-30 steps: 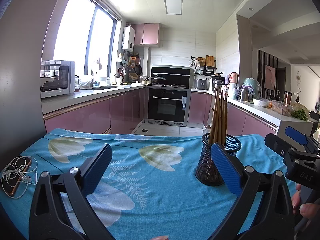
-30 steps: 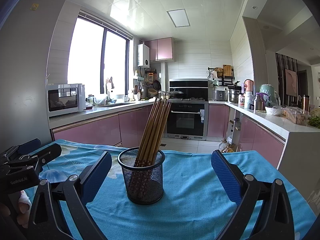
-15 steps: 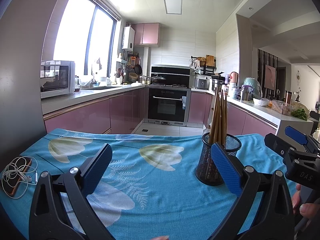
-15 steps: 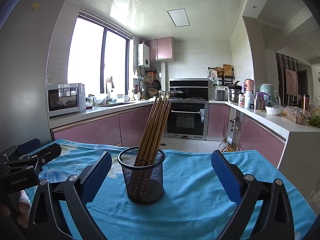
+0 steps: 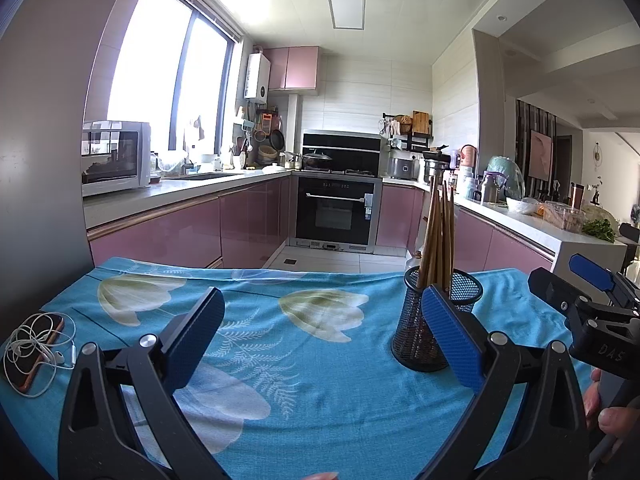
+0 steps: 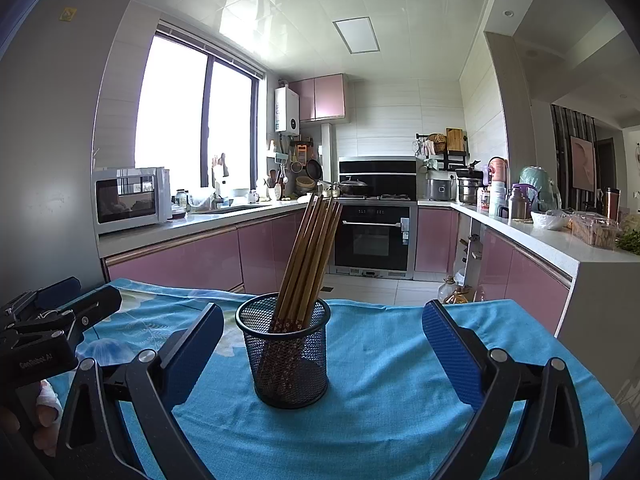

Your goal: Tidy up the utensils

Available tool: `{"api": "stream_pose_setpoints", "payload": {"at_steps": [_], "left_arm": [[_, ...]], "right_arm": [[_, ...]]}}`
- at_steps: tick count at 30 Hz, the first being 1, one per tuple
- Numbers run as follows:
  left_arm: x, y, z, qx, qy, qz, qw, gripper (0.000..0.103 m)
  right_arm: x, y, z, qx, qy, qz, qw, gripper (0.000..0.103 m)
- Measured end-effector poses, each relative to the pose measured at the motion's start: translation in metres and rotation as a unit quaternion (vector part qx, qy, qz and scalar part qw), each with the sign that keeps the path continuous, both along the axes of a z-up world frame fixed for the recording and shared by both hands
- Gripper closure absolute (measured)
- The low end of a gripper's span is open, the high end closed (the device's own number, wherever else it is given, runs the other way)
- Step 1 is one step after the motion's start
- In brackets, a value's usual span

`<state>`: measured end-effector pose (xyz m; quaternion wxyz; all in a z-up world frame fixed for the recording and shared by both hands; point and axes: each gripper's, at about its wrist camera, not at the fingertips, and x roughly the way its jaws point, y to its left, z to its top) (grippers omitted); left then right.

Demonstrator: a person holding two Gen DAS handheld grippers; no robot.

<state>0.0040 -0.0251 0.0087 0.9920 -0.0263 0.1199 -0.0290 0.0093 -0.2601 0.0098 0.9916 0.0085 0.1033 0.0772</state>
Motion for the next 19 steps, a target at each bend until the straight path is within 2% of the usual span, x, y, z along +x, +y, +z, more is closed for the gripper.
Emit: {"api": "stream_pose_setpoints", "payload": {"at_steps": [12,16,19], "left_arm": [[-0.003,0.000,-0.001,0.018,-0.006,-0.004,0.9998,0.006],[0.013,0.002,-0.008,0.026,0.046,0.005,0.9986,0.006],[0.033,0.011,-0.019,0.030,0.099,0.023,0.9944,0.006]], "right_arm": [[0.003,0.001,-0.002,0.000,0.009,0.002,1.000,0.007],[0.010,-0.005,-0.007,-0.005,0.035,-0.007,0.999,0.007],[0.031,-0.015,-0.018,-0.017,0.097,-0.029,0.995,0.007]]}}
